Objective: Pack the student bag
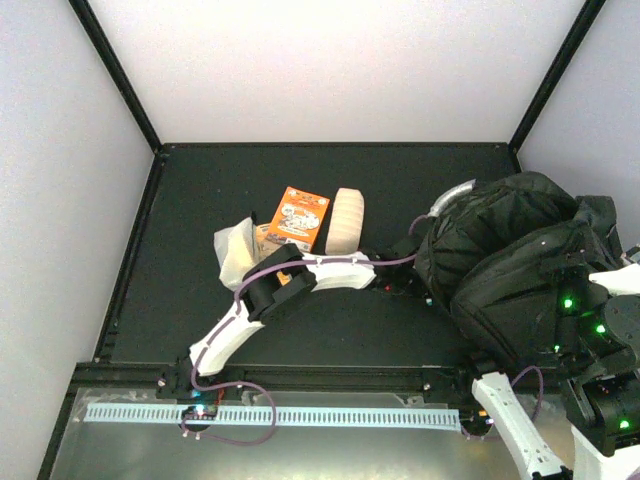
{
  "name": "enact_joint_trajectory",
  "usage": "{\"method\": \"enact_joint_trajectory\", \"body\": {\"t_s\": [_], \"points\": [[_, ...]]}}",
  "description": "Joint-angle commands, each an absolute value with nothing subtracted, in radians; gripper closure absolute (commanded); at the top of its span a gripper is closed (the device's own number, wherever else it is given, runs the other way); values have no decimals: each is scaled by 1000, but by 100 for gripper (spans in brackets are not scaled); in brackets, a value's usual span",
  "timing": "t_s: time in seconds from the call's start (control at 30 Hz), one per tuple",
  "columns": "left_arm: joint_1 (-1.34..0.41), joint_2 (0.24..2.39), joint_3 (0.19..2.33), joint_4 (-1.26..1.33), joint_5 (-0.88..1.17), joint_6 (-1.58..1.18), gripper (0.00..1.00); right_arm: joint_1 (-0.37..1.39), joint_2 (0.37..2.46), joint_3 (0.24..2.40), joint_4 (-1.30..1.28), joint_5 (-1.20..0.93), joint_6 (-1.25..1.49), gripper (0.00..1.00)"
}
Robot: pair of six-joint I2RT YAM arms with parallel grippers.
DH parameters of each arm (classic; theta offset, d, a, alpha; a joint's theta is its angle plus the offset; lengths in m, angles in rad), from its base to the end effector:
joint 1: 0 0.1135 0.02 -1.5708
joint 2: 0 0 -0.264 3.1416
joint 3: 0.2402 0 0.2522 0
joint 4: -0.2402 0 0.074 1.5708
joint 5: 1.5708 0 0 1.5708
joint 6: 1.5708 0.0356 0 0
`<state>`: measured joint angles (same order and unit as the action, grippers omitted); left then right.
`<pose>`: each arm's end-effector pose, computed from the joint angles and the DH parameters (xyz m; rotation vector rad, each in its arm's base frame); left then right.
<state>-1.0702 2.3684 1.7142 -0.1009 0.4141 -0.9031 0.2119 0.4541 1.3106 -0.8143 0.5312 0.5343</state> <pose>0.2358 -0.4608 0.1234 0.4739 2.6947 -1.2978 0.0062 -0.0171 0.4581 0.6516 1.3924 0.1877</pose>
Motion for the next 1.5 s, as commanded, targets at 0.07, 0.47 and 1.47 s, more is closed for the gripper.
{"method": "enact_joint_trajectory", "body": {"t_s": [0.07, 0.47, 1.47], "points": [[-1071, 2414, 1786, -176, 336, -1018, 98, 210, 449, 1318, -706, 527, 547, 98], [-993, 2228, 1486, -280, 118, -1127, 98, 210, 445, 1298, -704, 526, 546, 98], [-832, 1436, 1074, -388, -15, -726, 83, 211, 726, 1238, -591, -71, 509, 98]]}}
